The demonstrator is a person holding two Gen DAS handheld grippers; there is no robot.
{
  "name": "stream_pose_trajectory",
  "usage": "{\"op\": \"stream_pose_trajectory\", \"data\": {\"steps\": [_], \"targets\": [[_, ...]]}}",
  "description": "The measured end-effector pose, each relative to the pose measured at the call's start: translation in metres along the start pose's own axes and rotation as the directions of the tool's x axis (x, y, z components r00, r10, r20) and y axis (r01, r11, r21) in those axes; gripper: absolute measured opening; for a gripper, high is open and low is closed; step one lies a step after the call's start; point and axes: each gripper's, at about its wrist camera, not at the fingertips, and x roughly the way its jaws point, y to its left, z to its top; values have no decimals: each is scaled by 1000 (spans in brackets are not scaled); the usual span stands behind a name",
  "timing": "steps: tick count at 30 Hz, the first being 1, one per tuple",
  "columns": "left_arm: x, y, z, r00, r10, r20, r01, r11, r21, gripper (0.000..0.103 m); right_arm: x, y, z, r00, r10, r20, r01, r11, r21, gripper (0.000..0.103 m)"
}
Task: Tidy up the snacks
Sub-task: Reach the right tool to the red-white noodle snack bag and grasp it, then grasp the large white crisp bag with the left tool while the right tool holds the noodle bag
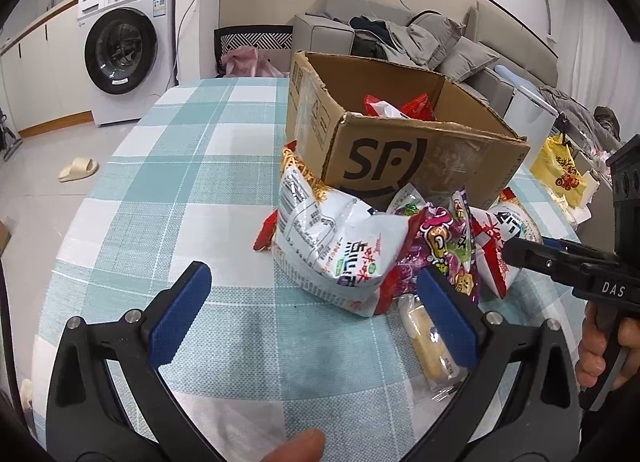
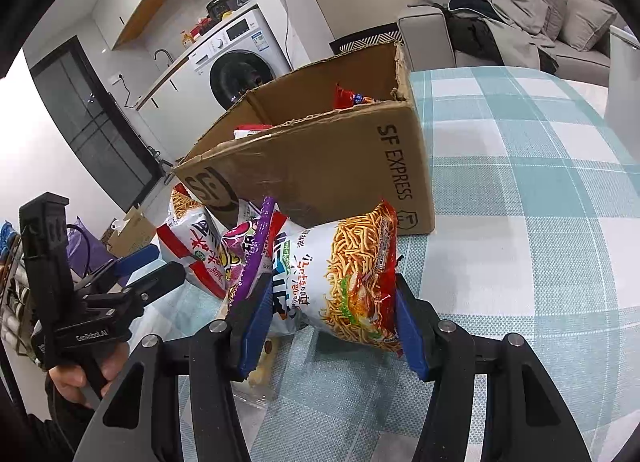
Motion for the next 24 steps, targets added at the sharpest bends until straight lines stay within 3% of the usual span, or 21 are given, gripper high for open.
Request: {"op": "stream_pose_trajectory", "data": {"steps": [12, 15, 22, 24], "targets": [[18, 2, 1, 1000, 11, -6, -11, 999, -33, 101, 1, -3, -2, 1000, 4, -4, -4, 1000, 5, 57], [18, 7, 2, 1000, 0, -2, 0, 999, -38, 94, 1, -3, -2, 1000, 5, -4, -5, 1000, 3, 57], [23, 18, 2, 998, -53, -20, 52, 997, -65, 58, 0, -3, -2, 1000, 7, -3, -7, 1000, 2, 57], [23, 21, 1, 998, -63, -15, 62, 995, -80, 53, 0, -3, -3, 1000, 8, -3, -8, 1000, 1, 57]]}}
